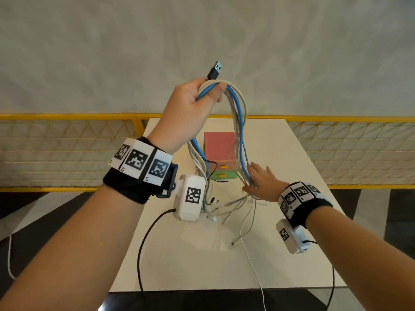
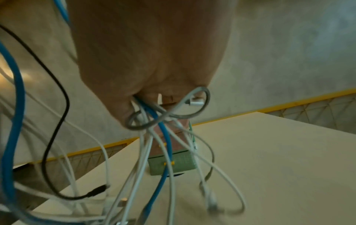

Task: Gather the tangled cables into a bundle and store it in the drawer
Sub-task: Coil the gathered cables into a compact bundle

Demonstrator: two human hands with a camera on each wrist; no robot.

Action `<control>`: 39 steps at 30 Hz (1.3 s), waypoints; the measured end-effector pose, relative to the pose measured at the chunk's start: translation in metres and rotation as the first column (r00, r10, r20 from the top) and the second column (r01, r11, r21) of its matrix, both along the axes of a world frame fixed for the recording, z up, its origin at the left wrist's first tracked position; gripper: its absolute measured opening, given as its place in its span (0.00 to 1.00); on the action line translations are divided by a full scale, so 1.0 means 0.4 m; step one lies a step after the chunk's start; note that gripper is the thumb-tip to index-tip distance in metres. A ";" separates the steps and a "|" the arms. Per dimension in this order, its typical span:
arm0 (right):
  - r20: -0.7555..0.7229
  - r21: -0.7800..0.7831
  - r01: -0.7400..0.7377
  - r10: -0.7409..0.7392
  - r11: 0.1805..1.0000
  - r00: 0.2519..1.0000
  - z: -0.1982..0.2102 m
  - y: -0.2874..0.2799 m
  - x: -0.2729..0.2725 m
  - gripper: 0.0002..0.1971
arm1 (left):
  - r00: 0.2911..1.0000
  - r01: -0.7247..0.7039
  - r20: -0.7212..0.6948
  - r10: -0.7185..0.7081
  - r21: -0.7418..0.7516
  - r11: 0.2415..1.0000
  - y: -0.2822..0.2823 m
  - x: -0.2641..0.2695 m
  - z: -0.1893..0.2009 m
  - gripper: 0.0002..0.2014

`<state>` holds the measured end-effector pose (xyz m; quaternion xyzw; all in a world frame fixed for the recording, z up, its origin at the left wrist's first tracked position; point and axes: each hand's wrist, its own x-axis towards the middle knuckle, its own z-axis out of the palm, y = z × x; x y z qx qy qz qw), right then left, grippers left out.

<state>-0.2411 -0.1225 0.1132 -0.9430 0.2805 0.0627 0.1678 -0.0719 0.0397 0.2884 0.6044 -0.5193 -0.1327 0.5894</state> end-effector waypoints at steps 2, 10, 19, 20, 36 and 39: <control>0.009 -0.032 -0.030 0.031 0.999 0.999 0.008 -0.005 -0.003 0.40 | 0.999 -0.033 -0.018 0.033 -0.012 0.999 -0.003 0.007 -0.001 0.13; 0.543 0.046 -0.065 0.030 0.997 0.839 0.039 -0.019 -0.049 0.36 | 0.973 -0.210 -0.095 0.210 0.006 0.978 0.003 0.065 -0.007 0.14; 0.467 0.003 -0.125 0.109 0.992 0.877 0.036 -0.031 -0.112 0.13 | 0.929 -0.323 -0.171 0.327 0.052 0.945 -0.015 0.102 -0.029 0.14; 0.448 0.010 -0.115 0.099 0.993 0.889 0.036 -0.033 -0.112 0.11 | 0.933 -0.317 -0.164 0.321 0.054 0.947 -0.019 0.100 -0.030 0.14; 0.433 0.221 0.133 -0.219 0.966 0.874 0.139 -0.016 -0.053 0.34 | 0.979 -0.193 0.116 0.168 0.264 0.945 -0.046 0.057 -0.055 0.14; 0.669 0.289 -0.088 -0.136 0.953 0.730 0.216 0.063 0.031 0.41 | 0.966 -0.112 0.258 0.022 0.339 0.934 -0.057 0.008 -0.057 0.14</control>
